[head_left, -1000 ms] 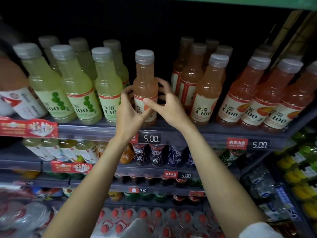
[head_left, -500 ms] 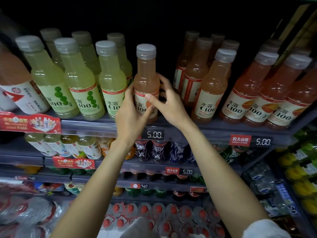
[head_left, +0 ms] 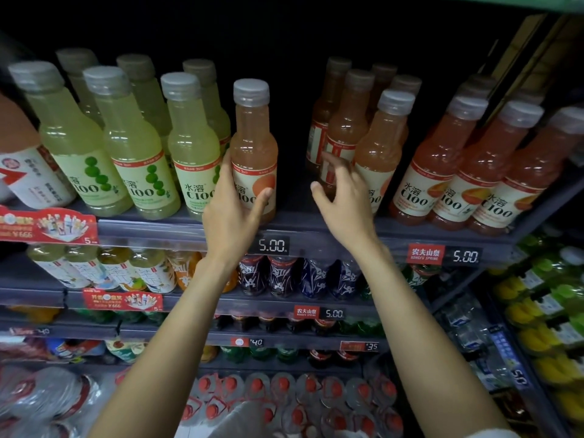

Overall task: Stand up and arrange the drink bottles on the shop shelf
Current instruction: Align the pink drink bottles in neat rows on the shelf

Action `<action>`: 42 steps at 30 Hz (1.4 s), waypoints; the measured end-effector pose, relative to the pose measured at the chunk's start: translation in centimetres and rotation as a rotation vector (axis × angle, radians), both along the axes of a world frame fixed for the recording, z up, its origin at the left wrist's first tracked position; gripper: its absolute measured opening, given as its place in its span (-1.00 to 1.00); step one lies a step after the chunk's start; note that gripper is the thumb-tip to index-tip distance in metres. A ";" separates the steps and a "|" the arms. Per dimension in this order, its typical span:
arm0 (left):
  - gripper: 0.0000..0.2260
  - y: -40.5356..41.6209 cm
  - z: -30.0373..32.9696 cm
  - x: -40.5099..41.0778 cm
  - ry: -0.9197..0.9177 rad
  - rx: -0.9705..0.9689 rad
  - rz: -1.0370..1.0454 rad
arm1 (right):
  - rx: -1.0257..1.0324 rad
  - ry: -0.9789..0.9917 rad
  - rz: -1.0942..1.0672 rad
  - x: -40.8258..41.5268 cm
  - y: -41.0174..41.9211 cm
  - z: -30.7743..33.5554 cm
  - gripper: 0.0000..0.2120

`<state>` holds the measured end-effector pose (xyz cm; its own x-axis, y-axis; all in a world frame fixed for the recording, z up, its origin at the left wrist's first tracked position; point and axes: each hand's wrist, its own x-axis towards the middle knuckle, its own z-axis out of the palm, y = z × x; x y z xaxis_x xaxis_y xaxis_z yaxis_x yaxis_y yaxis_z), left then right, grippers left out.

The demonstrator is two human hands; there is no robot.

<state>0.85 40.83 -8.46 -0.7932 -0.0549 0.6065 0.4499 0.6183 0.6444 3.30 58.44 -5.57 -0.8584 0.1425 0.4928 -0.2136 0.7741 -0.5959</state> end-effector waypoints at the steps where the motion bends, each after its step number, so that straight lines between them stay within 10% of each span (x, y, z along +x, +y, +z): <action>1: -0.31 0.0 0.0 0.0 0.002 -0.002 0.001 | 0.079 0.072 -0.057 -0.1 0.0 0.2 -0.69; 6: -0.31 -0.2 0.1 -0.2 -0.002 -0.013 -0.002 | 0.080 0.409 -0.350 0.9 1.5 -0.3 -0.81; 10: -0.31 -0.3 0.1 -0.3 -0.002 -0.015 0.006 | 0.064 0.301 -0.526 1.5 2.9 -0.7 -0.57; 18: -0.31 -0.1 0.2 0.1 -0.016 -0.016 0.017 | -0.073 0.142 -0.433 0.7 3.8 0.6 -0.23; 42: -0.34 -0.3 -0.1 -0.3 0.030 -0.060 0.035 | -0.264 -0.234 0.246 -6.4 -0.5 3.8 -0.46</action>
